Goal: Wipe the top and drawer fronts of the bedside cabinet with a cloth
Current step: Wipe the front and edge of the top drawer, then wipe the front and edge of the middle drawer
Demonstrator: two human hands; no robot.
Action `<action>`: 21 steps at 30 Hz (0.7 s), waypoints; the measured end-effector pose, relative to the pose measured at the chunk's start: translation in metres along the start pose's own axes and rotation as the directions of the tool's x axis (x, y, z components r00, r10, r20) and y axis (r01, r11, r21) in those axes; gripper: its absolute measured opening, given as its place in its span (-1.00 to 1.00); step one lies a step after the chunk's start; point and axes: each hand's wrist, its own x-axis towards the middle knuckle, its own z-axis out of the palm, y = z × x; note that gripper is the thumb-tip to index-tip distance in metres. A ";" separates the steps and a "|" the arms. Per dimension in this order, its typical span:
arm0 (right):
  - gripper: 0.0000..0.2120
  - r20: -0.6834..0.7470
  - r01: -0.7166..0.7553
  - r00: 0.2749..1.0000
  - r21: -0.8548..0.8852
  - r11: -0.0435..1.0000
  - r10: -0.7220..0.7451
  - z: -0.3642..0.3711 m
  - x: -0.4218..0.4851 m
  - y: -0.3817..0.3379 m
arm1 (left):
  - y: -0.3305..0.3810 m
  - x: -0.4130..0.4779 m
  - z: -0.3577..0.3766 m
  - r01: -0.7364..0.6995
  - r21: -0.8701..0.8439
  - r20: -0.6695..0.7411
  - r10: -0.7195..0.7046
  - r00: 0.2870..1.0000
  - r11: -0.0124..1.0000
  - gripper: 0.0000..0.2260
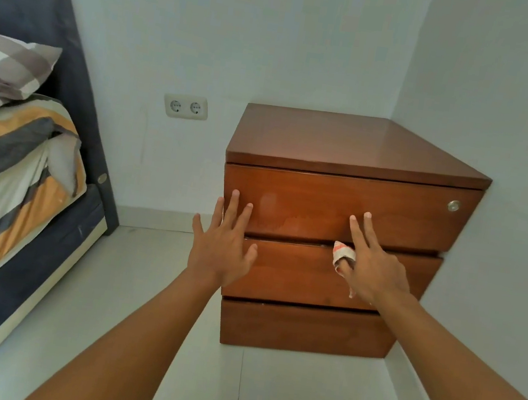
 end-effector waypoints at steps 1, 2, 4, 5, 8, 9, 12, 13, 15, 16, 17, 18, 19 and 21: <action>-0.20 -0.009 -0.006 1.000 -0.006 1.000 0.006 -0.001 -0.001 -0.001 | -0.002 -0.001 0.000 -0.003 -0.006 -0.007 0.003 1.000 1.000 -0.30; -0.21 -0.024 -0.013 1.000 -0.008 1.000 0.013 -0.001 -0.002 -0.003 | -0.003 -0.003 0.001 -0.003 -0.016 -0.009 0.003 1.000 1.000 -0.31; -0.24 -0.057 0.004 0.998 0.000 1.000 -0.004 0.002 -0.006 -0.008 | -0.007 -0.012 0.007 0.014 -0.044 -0.004 -0.015 1.000 0.999 -0.33; -0.26 -0.056 0.025 0.998 -0.003 1.000 -0.026 0.005 -0.008 -0.009 | -0.010 -0.018 0.012 0.029 -0.054 0.010 -0.029 1.000 0.998 -0.34; -0.29 0.019 -0.020 1.000 0.009 1.000 0.020 0.023 -0.011 -0.007 | -0.024 -0.029 0.031 0.094 -0.045 0.125 -0.087 0.988 0.995 -0.33; -0.29 0.047 -0.046 0.998 0.009 0.999 0.045 0.030 -0.010 -0.003 | -0.028 -0.030 0.038 0.124 -0.053 0.156 -0.115 0.981 0.991 -0.31; -0.26 0.092 -0.076 0.993 -0.023 0.997 0.078 0.044 -0.006 0.006 | -0.034 -0.024 0.049 0.147 -0.109 0.191 -0.125 0.974 0.983 -0.27; -0.25 0.105 -0.077 0.991 -0.032 0.996 0.080 0.046 -0.005 0.008 | -0.033 -0.020 0.050 0.139 -0.123 0.199 -0.112 0.974 0.983 -0.25; -0.23 0.121 -0.074 0.990 -0.037 0.997 0.078 0.049 -0.002 0.010 | -0.031 -0.014 0.053 0.125 -0.135 0.217 -0.094 0.972 0.983 -0.23; -0.24 0.127 -0.074 0.989 -0.034 0.997 0.077 0.050 -0.001 0.011 | -0.029 -0.012 0.054 0.125 -0.131 0.222 -0.094 0.970 0.983 -0.23; -0.24 0.131 -0.074 0.988 -0.029 0.997 0.077 0.050 0.001 0.012 | -0.028 -0.009 0.054 0.131 -0.127 0.221 -0.101 0.970 0.983 -0.23; -0.24 0.133 -0.075 0.988 -0.023 0.997 0.078 0.050 0.002 0.012 | -0.027 -0.007 0.055 0.140 -0.123 0.215 -0.111 0.970 0.982 -0.23; -0.25 0.131 -0.079 0.988 -0.014 0.997 0.080 0.051 0.003 0.012 | -0.027 -0.005 0.056 0.145 -0.116 0.207 -0.119 0.971 0.983 -0.23; -0.26 0.122 -0.080 0.989 0.005 0.997 0.079 0.053 0.005 0.012 | -0.027 -0.005 0.058 0.145 -0.098 0.203 -0.123 0.971 0.984 -0.21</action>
